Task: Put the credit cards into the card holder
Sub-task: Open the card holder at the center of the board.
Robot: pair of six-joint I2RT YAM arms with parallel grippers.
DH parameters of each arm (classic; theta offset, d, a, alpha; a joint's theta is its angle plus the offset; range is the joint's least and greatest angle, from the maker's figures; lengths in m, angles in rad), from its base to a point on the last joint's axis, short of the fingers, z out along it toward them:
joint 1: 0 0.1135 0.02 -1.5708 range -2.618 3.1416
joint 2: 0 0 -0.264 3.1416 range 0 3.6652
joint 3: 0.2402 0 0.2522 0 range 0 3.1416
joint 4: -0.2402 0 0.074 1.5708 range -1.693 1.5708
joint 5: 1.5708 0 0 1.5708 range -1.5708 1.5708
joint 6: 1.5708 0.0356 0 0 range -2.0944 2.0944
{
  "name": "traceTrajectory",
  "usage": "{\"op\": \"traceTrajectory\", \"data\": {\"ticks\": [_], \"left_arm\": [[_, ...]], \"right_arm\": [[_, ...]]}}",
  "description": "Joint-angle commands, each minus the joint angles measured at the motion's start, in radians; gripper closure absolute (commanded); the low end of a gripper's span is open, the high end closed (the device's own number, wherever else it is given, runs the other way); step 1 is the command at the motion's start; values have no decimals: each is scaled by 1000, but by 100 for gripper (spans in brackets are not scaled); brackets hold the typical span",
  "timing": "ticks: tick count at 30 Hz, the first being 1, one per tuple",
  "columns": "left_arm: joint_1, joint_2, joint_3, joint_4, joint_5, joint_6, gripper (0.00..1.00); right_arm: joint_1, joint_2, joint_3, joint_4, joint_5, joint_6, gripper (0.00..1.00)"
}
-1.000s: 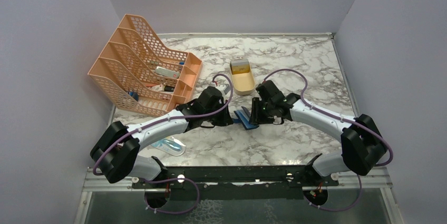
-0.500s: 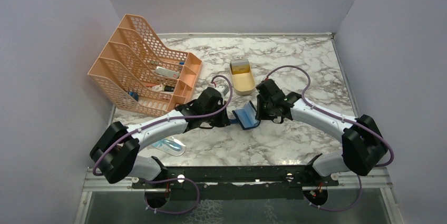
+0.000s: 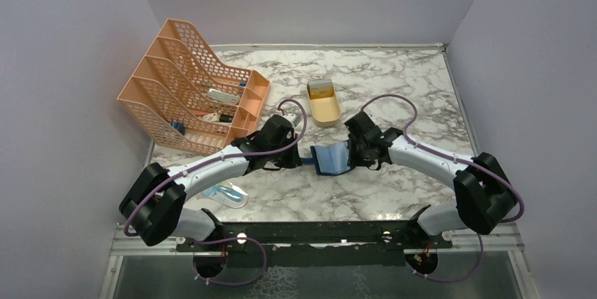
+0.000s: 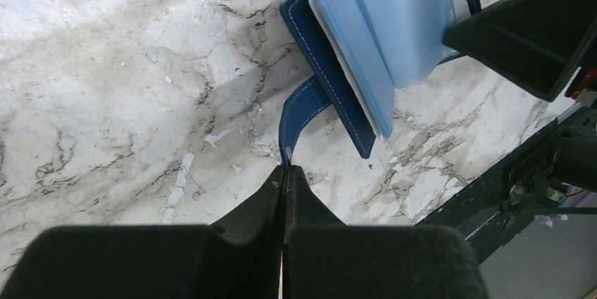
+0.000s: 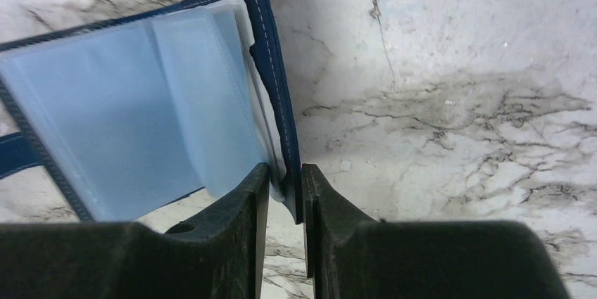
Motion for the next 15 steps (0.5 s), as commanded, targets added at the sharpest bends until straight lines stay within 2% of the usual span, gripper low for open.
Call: {"op": "traceTrajectory", "data": {"ticks": [1, 10, 15], "left_arm": [[18, 20, 37, -11, -18, 16, 100], [18, 30, 49, 8, 6, 12, 100], [18, 32, 44, 23, 22, 5, 100]], "right_arm": [[-4, -21, -5, -54, 34, 23, 72], [-4, -106, 154, -155, -18, 7, 66], [-4, -122, 163, -33, -159, -8, 66]]}}
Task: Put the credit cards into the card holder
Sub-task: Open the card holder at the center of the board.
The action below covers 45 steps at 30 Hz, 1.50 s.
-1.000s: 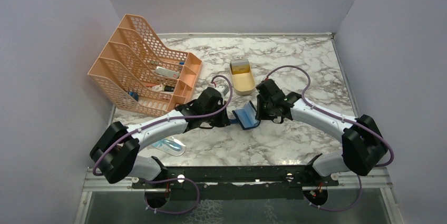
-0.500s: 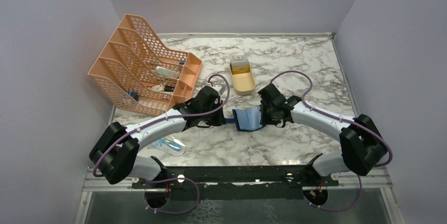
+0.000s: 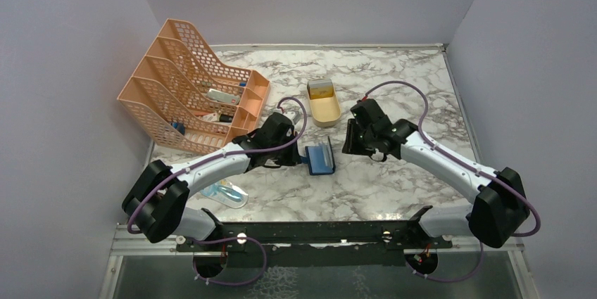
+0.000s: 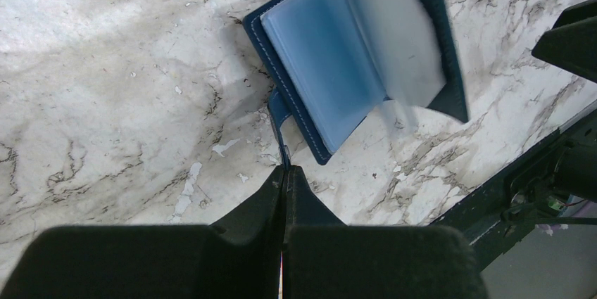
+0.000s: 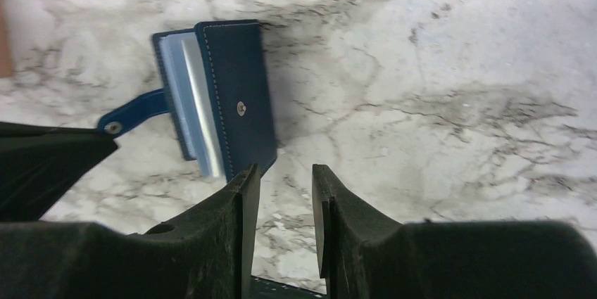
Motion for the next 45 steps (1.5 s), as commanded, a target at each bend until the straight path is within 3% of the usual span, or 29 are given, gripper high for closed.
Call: {"op": "traceTrajectory", "data": {"ticks": [1, 6, 11, 20, 32, 39, 45], "left_arm": [[5, 6, 26, 23, 24, 2, 100], [5, 3, 19, 30, 30, -2, 100], [5, -13, 14, 40, 51, -14, 100], [5, -75, 28, 78, 101, -56, 100], [5, -87, 15, 95, 105, -74, 100], [5, -91, 11, 98, 106, -77, 100], [5, -87, 9, 104, 108, -77, 100]], "right_arm": [[-3, -14, 11, 104, -162, -10, 66], [3, 42, 38, 164, -235, 4, 65], [46, 91, 47, 185, -248, 3, 49], [75, 136, 48, 190, -216, 3, 36], [83, 229, 48, 219, -227, -12, 41], [88, 263, 42, 235, -239, -12, 35], [90, 283, 34, 241, -225, -11, 39]]}}
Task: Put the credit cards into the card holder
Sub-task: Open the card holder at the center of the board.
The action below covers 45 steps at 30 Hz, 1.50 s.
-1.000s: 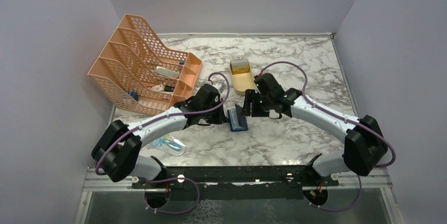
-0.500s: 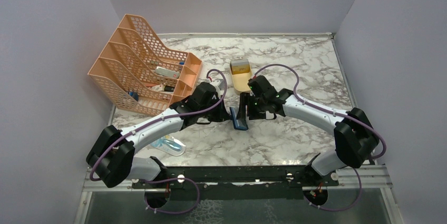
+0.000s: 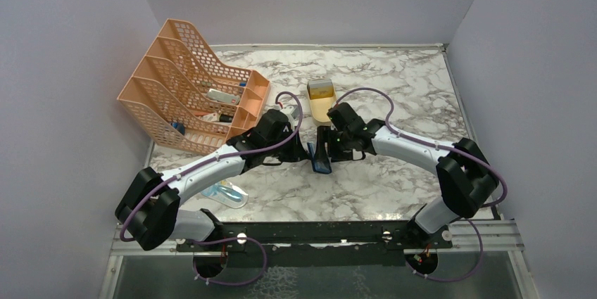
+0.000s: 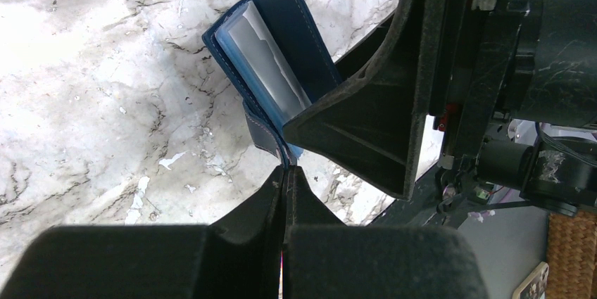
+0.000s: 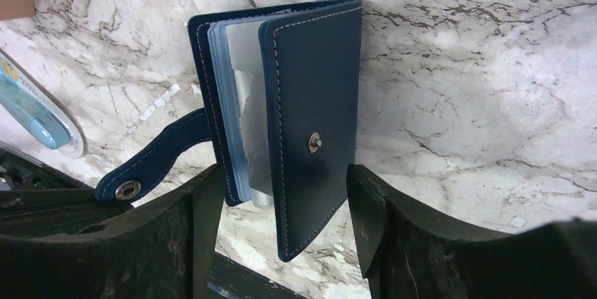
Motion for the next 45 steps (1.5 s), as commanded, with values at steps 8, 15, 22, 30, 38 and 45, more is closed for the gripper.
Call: {"op": "traceTrajectory", "data": {"ticks": [8, 15, 22, 30, 38, 45], "left_arm": [[4, -23, -2, 25, 7, 4, 100], [5, -25, -8, -26, -41, 21, 100], [6, -24, -15, -18, -37, 20, 100], [7, -19, -16, -17, -37, 23, 100], [7, -19, -18, -15, -34, 23, 100], [6, -20, -21, -13, -32, 22, 100]], "right_arm": [[9, 15, -7, 22, 35, -6, 46], [9, -15, -30, 4, 49, -5, 37], [9, -31, -53, 16, 44, -10, 49], [9, -44, -31, 11, 36, -11, 39], [9, -31, -24, 5, 24, -18, 38], [9, -45, -21, 8, 6, -15, 35]]}}
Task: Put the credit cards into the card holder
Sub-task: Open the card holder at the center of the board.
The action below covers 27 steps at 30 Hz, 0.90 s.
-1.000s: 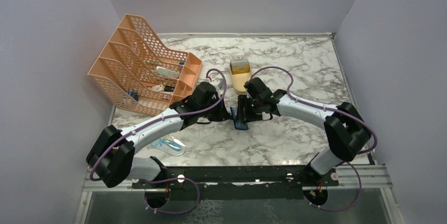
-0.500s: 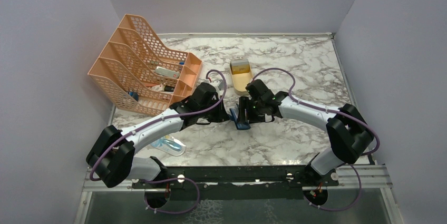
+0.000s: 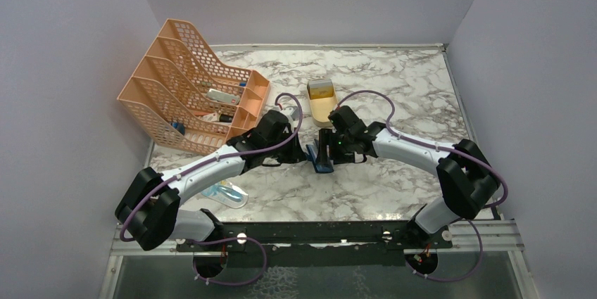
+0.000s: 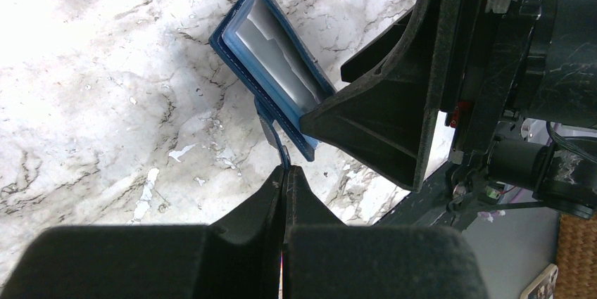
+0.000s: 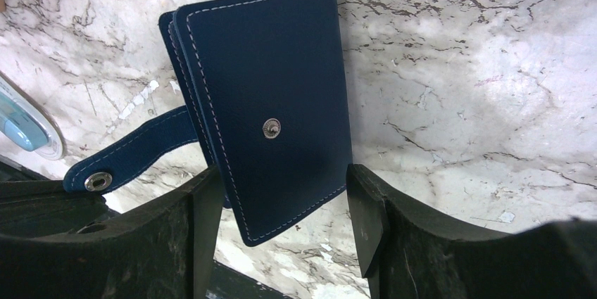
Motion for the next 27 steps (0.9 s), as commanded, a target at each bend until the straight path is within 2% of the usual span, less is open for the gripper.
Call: {"op": "traceTrajectory", "data": {"ticks": [1, 27], "left_arm": [[4, -20, -16, 11, -16, 14, 100], [5, -27, -21, 18, -9, 8, 100]], "right_arm": [[7, -29, 17, -2, -16, -9, 35], [7, 10, -11, 44, -39, -20, 34]]}}
